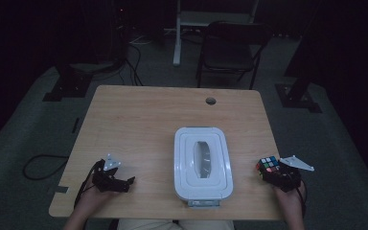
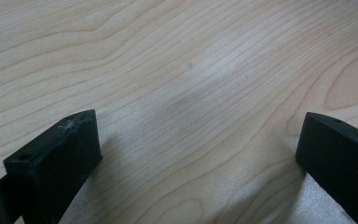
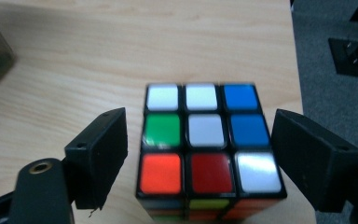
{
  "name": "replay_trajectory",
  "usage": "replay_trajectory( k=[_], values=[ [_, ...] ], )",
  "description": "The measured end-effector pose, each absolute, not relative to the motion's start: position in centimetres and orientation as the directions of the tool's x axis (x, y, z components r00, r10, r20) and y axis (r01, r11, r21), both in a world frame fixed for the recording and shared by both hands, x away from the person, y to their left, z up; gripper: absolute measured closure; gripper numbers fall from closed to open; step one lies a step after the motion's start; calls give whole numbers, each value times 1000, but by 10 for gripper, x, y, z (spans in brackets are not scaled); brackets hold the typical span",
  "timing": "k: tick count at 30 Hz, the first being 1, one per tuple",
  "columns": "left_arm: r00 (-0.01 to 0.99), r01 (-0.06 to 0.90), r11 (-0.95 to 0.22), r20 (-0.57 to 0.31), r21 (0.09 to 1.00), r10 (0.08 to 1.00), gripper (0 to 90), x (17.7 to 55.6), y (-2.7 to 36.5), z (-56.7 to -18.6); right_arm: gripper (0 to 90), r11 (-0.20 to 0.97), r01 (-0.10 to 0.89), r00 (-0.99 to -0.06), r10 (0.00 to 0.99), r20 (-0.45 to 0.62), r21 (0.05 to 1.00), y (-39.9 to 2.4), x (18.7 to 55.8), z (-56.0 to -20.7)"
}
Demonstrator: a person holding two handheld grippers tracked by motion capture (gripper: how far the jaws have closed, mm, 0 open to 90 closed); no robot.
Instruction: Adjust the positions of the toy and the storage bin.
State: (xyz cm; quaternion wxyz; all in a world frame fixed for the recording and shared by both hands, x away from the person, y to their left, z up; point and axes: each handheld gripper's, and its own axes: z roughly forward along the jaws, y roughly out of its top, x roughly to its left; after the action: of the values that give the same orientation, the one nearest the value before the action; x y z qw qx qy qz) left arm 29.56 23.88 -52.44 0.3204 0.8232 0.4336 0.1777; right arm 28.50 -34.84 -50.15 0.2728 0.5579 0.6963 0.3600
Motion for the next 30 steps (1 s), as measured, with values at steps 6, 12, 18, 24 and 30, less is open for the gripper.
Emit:
replay_trajectory(
  k=[6, 12, 18, 24, 30],
  values=[
    [548, 607, -410, 15, 681, 836, 6, 294, 238, -524, 183, 143, 544, -227, 974, -19, 827, -340, 285, -487],
    [548, 606, -410, 16, 682, 837, 6, 294, 238, -524, 185, 152, 514, -278, 961, -3, 844, -325, 288, -475],
    [561, 599, -417, 13, 683, 828, 6, 295, 238, -524, 185, 188, 489, -357, 934, -1, 852, -304, 289, -469],
    [564, 598, -419, 12, 684, 826, 6, 295, 238, -525, 137, 233, 500, -435, 900, 9, 834, -281, 293, -476],
    [575, 592, -428, 14, 683, 818, 6, 295, 238, -524, 133, 207, 503, -465, 883, 61, 839, -271, 294, -488]
  ],
)
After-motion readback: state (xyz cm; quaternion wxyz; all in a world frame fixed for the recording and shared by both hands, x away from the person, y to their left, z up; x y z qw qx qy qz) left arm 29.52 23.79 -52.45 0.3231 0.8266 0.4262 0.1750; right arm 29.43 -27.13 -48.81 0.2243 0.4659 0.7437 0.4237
